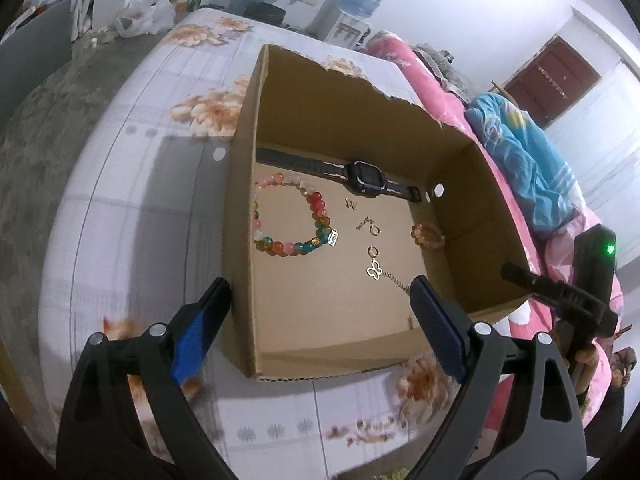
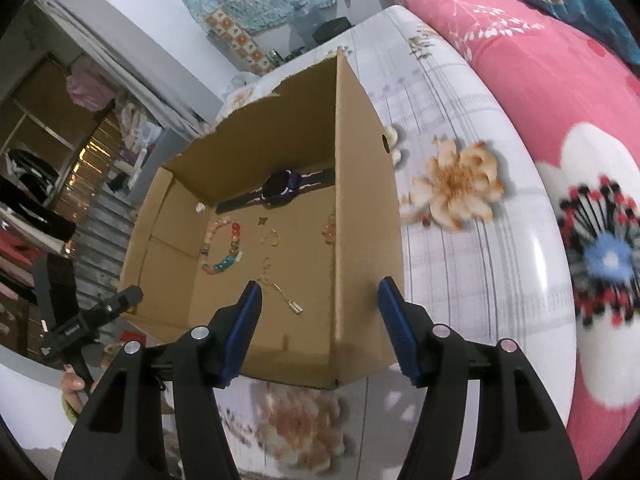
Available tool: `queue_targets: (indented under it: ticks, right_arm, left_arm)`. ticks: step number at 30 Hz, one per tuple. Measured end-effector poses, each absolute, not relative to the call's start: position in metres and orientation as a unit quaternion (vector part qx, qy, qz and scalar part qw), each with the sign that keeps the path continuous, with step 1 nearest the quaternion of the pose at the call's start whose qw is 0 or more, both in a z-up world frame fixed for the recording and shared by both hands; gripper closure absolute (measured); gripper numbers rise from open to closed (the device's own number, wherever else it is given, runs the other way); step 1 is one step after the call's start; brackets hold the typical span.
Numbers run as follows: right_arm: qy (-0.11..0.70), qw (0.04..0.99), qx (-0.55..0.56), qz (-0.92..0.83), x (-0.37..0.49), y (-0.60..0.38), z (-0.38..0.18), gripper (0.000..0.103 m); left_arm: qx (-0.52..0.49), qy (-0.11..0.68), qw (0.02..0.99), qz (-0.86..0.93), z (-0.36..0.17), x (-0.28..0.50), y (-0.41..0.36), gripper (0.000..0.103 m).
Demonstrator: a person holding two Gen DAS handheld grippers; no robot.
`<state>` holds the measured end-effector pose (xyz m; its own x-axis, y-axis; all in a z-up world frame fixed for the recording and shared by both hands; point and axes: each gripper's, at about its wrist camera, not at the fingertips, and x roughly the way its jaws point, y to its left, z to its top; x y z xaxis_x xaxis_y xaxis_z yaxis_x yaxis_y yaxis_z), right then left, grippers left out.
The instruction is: Organize jewelry
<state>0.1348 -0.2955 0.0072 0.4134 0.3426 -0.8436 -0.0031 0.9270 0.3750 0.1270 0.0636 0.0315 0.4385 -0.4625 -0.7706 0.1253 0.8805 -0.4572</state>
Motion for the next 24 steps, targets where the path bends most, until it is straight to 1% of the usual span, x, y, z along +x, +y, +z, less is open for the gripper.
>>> queue_targets:
  ticks: [10,24]
  right_arm:
    - [0.53,0.83,0.148,0.087,0.07,-0.29,0.01,0.043]
    - [0.506,0.843,0.161,0.082,0.071,-0.302,0.007,0.041]
  left_arm:
    - [-0.189,0.5,0.825,-0.183,0.03,0.076,0.07,0.017]
    - [-0.158,0.478,0.846,-0.176,0.029,0.054,0.056,0.016]
